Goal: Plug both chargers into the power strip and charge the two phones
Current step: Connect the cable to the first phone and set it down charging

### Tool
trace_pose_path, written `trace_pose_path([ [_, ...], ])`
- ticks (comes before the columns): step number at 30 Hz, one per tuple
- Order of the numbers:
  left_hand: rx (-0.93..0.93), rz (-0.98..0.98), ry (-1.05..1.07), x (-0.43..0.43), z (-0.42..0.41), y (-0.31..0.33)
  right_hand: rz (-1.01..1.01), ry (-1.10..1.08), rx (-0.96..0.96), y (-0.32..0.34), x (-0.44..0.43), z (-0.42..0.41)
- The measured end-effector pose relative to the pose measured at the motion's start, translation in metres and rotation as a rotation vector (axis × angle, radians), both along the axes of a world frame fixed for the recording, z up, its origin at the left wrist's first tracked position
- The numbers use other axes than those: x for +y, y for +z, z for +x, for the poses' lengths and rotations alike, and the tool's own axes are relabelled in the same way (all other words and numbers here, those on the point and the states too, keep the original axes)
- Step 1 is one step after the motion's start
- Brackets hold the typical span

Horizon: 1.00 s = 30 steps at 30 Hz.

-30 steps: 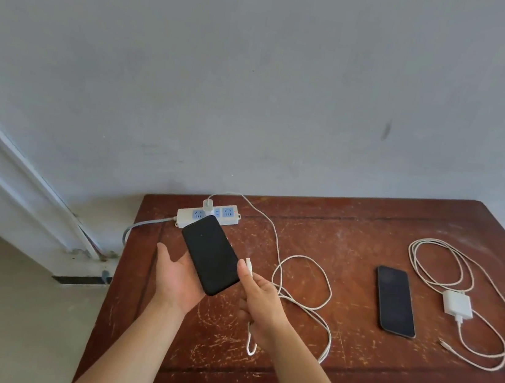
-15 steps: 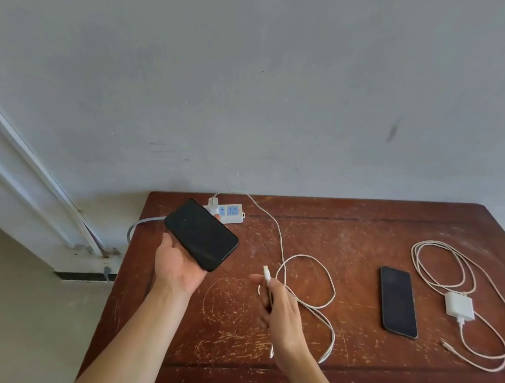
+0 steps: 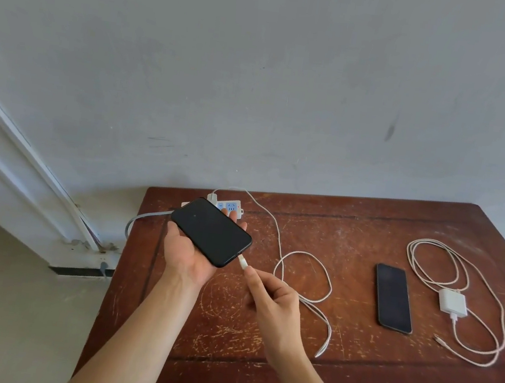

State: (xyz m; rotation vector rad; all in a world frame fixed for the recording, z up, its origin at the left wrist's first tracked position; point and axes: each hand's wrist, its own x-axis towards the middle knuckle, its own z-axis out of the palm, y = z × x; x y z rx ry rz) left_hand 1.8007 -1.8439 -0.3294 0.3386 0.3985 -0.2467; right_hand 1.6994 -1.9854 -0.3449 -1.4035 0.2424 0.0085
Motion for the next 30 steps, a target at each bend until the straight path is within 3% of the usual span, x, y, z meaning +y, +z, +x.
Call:
trace_pose_path([
  [14, -0.075, -0.057, -0.043, 0.000, -0.007, 0.002, -0.039, 0.013, 0.049, 0.012, -0.004, -0.003],
  [20, -0.119, 0.019, -0.087, 0.001, -0.015, 0.007, -0.045, 0.056, 0.098, 0.019, -0.009, -0.004],
  [30, -0.088, 0.074, -0.130, 0.002, -0.012, 0.007, 0.091, 0.070, 0.166, 0.020, -0.003, -0.004],
])
